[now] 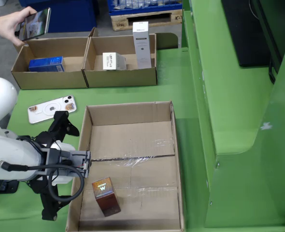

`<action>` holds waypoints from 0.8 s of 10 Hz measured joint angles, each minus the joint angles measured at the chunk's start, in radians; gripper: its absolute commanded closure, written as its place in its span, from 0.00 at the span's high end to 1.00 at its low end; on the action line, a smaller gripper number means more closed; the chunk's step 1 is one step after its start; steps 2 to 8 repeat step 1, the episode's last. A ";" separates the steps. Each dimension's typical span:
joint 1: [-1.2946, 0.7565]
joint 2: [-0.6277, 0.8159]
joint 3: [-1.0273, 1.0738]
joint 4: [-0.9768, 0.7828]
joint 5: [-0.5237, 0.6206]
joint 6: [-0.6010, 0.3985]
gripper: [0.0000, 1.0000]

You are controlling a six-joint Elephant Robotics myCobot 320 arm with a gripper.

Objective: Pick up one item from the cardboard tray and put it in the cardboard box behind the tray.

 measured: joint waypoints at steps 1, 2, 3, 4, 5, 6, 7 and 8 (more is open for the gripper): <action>0.000 0.000 0.000 0.000 0.000 0.000 1.00; 0.000 0.000 0.000 0.000 0.000 0.000 1.00; 0.000 0.000 0.000 0.000 0.000 0.000 1.00; 0.000 0.000 0.000 0.000 0.000 0.000 1.00; 0.000 0.000 0.000 0.000 0.000 0.000 1.00; 0.000 0.000 0.000 0.000 0.000 0.000 1.00; 0.000 0.000 0.000 0.000 0.000 0.000 1.00; 0.000 0.000 0.000 0.000 0.000 0.000 1.00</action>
